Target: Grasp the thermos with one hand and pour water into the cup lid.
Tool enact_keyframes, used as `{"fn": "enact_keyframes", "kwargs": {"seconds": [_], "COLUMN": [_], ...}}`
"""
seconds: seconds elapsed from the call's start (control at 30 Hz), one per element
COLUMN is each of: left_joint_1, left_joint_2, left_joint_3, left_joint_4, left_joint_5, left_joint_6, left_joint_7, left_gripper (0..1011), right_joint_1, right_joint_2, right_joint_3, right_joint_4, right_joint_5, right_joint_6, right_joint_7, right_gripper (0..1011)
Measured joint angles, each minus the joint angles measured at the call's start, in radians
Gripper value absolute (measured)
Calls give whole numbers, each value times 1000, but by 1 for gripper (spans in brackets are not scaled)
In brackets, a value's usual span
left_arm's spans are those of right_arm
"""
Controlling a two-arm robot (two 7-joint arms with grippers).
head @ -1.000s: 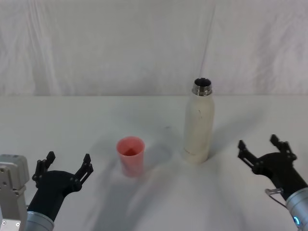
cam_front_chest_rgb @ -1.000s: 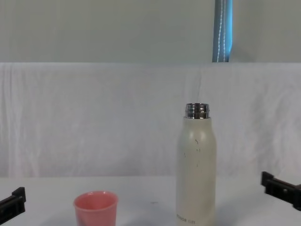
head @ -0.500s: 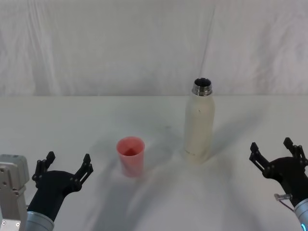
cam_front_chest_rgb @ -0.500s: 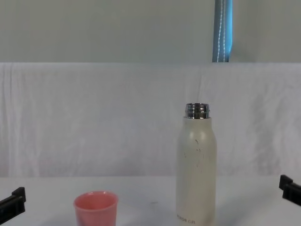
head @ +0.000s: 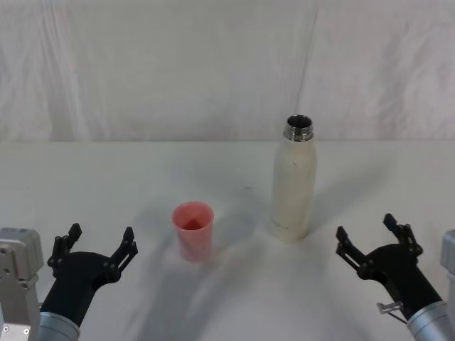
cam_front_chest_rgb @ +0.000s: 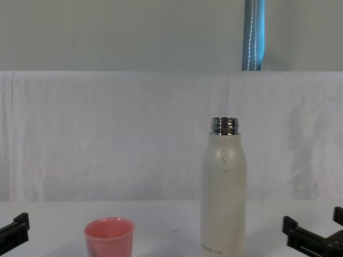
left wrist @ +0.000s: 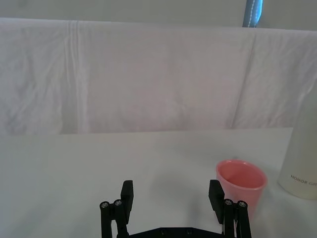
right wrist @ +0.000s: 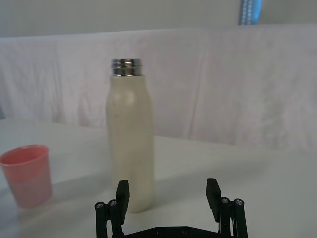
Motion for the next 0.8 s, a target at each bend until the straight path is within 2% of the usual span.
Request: {"fn": "enact_keyframes", "kwargs": {"seconds": [0.27, 0.8], "left_joint_1": [0, 0], "left_joint_2": [0, 0], "left_joint_3": [0, 0], "left_joint_4": [0, 0], "left_joint_5": [0, 0], "left_joint_6": [0, 0], "left_joint_7": [0, 0], "left_gripper": [1001, 1001], "right_joint_1": [16, 23], "right_joint_2": [8, 13], "right_joint_3": [-25, -32], "right_joint_4": [6, 10], "right_joint_5": [-12, -17], "right_joint_6": [0, 2], "right_joint_7": [18, 20], "right_gripper": [1001, 1001]}}
